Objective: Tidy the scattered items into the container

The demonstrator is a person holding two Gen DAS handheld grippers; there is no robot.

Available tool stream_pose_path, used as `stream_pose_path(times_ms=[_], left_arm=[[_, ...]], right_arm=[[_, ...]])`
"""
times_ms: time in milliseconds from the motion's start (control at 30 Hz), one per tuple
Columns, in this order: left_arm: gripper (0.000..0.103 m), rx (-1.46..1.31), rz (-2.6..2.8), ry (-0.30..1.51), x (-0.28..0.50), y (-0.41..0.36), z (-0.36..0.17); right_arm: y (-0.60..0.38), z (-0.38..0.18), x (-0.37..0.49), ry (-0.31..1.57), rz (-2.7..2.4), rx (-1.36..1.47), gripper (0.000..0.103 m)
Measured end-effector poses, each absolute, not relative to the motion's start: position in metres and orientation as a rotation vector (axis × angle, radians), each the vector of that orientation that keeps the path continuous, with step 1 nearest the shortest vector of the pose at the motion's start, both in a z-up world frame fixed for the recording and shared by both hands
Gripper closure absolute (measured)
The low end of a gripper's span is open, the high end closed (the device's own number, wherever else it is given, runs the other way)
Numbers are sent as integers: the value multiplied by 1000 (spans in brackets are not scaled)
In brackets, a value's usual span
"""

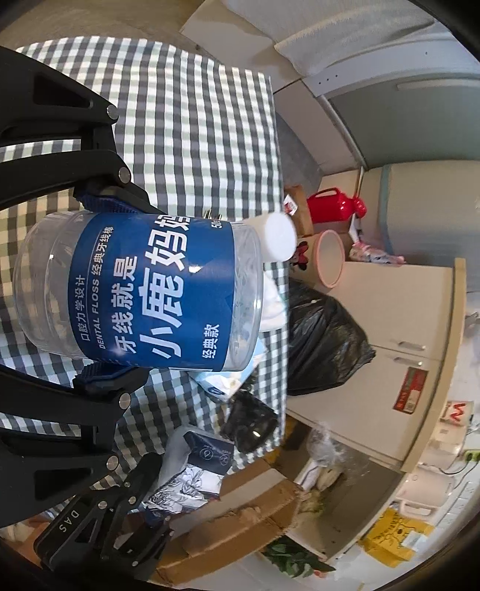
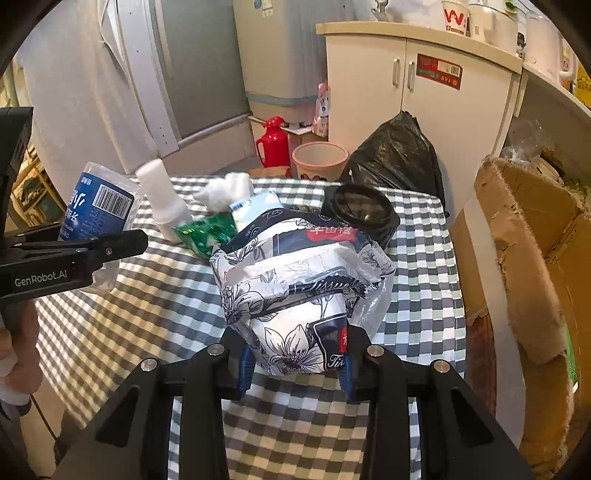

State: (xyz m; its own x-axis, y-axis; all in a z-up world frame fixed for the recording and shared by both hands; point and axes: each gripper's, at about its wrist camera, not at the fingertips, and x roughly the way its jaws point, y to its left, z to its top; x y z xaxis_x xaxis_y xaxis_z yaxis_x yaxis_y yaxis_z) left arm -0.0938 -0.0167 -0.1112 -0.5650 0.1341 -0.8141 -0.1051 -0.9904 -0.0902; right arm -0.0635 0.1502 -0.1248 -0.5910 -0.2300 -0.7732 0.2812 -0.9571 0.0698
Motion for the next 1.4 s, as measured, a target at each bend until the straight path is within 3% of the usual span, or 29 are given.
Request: stream_pose_path(times_ms=[1400], left_arm=[[39, -898, 3022, -80, 31, -48, 8]], right_arm=[[121, 6, 50, 31, -2708, 697, 68]])
